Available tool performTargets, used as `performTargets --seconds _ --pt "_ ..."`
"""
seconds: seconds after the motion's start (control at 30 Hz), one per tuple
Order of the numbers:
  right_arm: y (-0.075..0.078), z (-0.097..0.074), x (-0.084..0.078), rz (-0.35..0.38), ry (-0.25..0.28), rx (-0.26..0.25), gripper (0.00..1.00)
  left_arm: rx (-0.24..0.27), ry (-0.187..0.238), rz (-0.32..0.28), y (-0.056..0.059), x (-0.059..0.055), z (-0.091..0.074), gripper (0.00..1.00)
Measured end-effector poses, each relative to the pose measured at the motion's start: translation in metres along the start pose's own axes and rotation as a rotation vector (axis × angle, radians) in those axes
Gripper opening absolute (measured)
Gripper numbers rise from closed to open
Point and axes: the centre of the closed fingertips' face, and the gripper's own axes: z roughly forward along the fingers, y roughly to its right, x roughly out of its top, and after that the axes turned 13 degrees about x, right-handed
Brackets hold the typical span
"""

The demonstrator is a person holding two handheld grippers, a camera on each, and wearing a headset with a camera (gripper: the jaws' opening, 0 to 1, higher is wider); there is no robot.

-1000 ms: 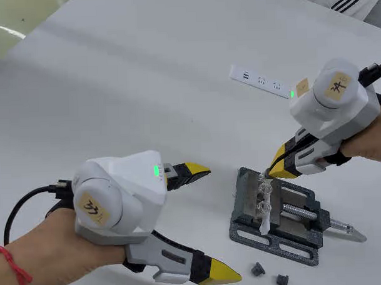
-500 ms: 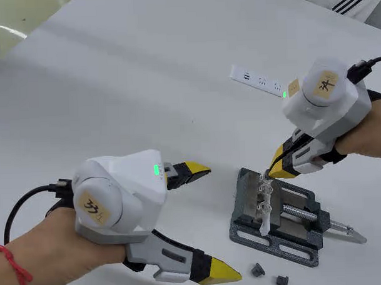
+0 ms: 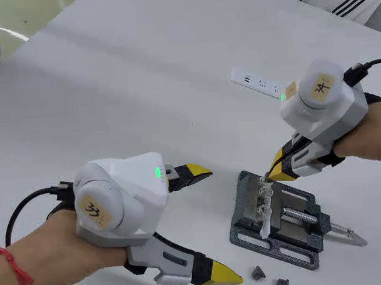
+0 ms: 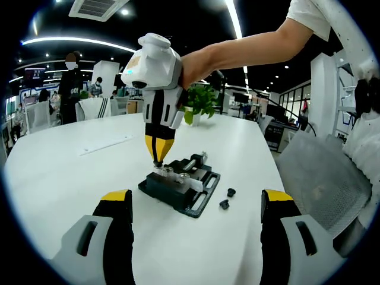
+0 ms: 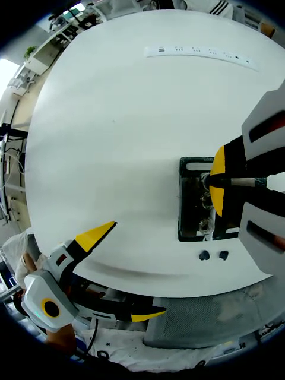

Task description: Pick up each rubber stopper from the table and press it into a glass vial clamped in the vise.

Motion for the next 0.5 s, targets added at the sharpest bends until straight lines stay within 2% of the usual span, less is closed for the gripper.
performTargets --seconds 0.2,0.5 --pt "-0.0027 -0.0003 -0.0011 0.004 0.025 -0.016 0.00 -0.003 0.001 0.003 0.0000 0.0009 0.0005 0.88" --pt "0.0011 -0.0004 0.0000 0.001 0.050 -0.046 0.00 -0.004 -0.001 0.004 0.0000 0.0002 0.0009 0.88"
